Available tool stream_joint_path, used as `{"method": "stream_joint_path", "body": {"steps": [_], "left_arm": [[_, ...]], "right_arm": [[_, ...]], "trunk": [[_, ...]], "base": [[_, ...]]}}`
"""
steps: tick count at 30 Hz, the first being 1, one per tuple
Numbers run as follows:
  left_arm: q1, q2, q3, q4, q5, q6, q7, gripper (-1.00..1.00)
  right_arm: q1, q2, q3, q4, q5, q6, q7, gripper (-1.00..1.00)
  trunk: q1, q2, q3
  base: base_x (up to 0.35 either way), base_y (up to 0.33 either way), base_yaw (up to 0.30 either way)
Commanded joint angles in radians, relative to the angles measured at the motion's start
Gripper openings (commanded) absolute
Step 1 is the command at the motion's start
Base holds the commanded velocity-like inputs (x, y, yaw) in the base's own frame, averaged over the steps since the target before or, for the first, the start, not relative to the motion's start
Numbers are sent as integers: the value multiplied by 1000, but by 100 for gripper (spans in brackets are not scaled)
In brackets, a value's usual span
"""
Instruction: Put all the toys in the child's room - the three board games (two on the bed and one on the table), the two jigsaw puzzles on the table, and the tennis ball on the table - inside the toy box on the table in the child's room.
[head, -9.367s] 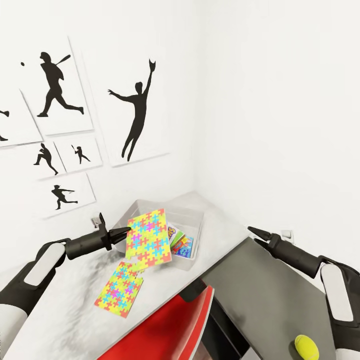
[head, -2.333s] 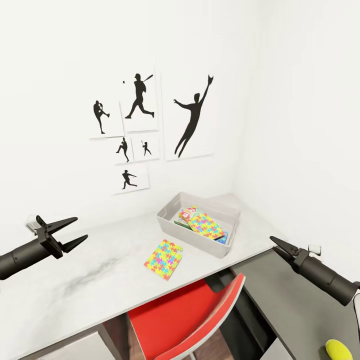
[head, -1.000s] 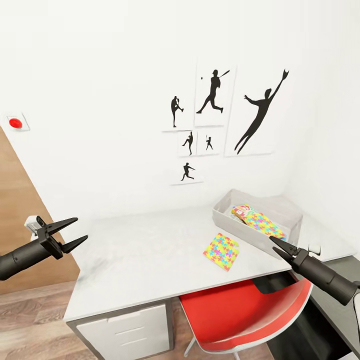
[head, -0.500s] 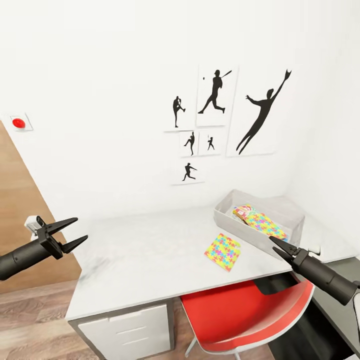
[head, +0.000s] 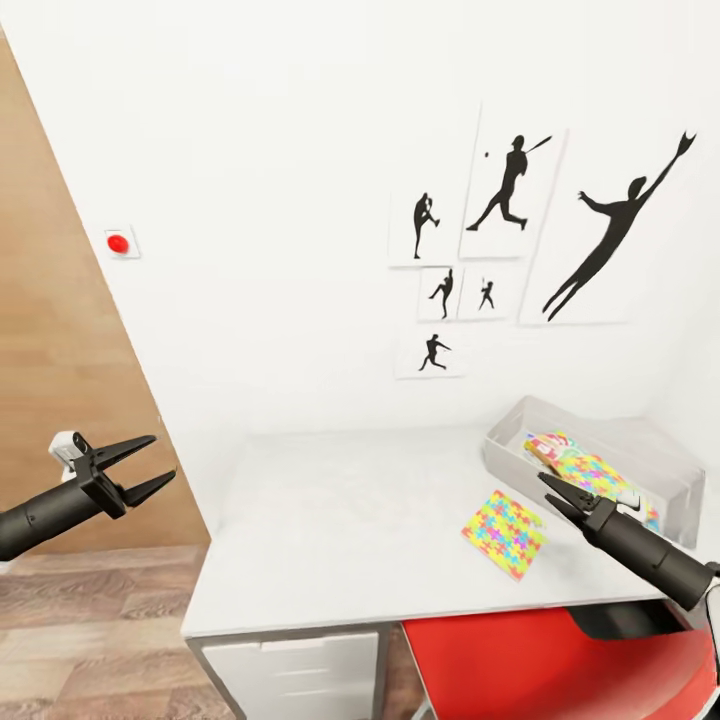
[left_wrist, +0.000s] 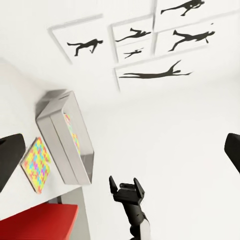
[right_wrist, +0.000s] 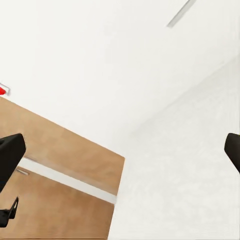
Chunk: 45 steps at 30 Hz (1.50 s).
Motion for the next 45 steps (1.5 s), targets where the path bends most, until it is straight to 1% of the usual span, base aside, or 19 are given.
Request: {"method": "stream_joint_path", "body": {"steps": [1,5,8,19,29,32,36,40,41,42,43,45], "left_arm": [[-2,0,0,1,-8,3,-9,100],[-2,0,0,1,-8,3,-9,100],[-2,0,0,1,-8,3,-9,100],[-2,0,0,1,-9,3,-9,100],[-2,0,0,2,-12,3,-9,100],[-2,0,0,2,-13,3,-9,100],[-2,0,0,3,-15,3,-9,100],[-2,-2,-2,3,-17,3,-9,100],[-2,-3,-2,3,-18,3,-9,100],[-2,-3,-2,3,-18,3,-9,100],[-2,-4,-2,3,-18,3,-9,100],[-2,-4,-2,3,-19,3,-9,100]], "right_arm": [[-1,0,-2,0,5,4,6,100],[-1,0,-2,0,4,4,7,100],[-1,0,-2,1,4,4,7,100],[-1,0,-3,1,4,4,8,100],[-1,3,3,-5,5,3,4,100],[-1,4,4,-10,5,3,-7,100],[-1,4,5,-13,5,3,-48,100],[-3,6,9,-13,5,3,-135,100],[-10,6,17,-14,4,2,-187,100],[-15,6,22,-14,4,2,-215,100],[-34,5,37,-16,2,2,-275,100],[-62,4,53,-18,0,2,-336,100]], "trunk": [[1,-2,-2],[1,-2,-2],[1,-2,-2],[1,-2,-2],[1,-2,-2],[1,-2,-2],[1,-2,-2],[1,-2,-2],[1,-2,-2],[1,-2,-2],[1,-2,-2],[1,-2,-2]], "base": [[71,51,291],[43,28,242],[98,103,84],[83,122,12],[11,18,0],[1,1,0],[0,0,0],[0,0,0],[0,0,0],[0,0,0],[0,0,0],[0,0,0]]}}
